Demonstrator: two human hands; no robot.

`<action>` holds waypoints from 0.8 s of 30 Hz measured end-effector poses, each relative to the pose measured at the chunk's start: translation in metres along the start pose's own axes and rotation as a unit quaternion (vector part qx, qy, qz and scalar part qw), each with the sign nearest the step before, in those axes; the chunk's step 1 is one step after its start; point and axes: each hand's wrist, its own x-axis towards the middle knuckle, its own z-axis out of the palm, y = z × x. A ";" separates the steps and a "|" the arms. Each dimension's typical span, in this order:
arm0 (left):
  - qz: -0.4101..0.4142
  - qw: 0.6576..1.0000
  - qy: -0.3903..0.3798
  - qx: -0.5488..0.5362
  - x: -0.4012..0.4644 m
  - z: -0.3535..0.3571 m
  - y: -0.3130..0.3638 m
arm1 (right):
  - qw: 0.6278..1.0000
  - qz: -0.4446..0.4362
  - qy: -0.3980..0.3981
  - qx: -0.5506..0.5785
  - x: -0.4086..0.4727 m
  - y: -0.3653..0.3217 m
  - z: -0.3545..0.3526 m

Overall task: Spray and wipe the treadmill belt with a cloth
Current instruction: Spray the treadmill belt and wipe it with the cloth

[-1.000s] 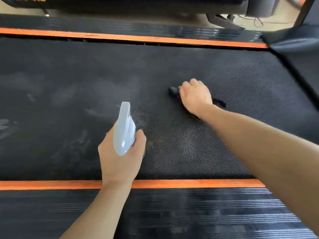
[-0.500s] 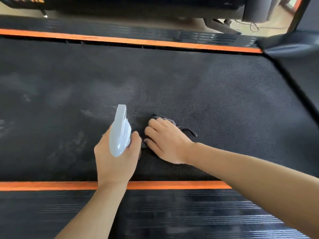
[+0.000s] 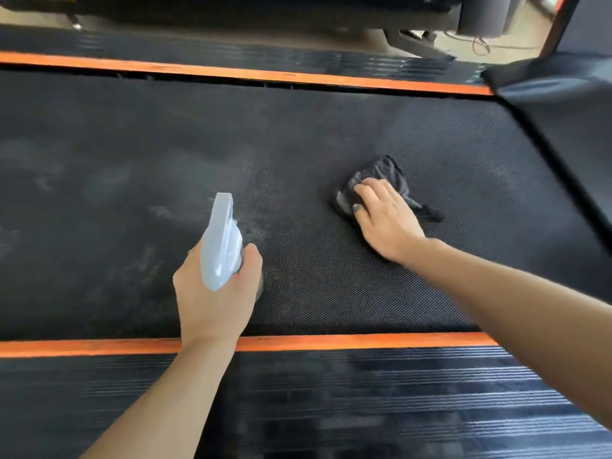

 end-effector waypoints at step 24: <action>-0.004 1.000 0.005 0.011 -0.003 0.000 0.007 | 0.944 -0.232 -0.226 -0.060 -0.099 -0.048 -0.021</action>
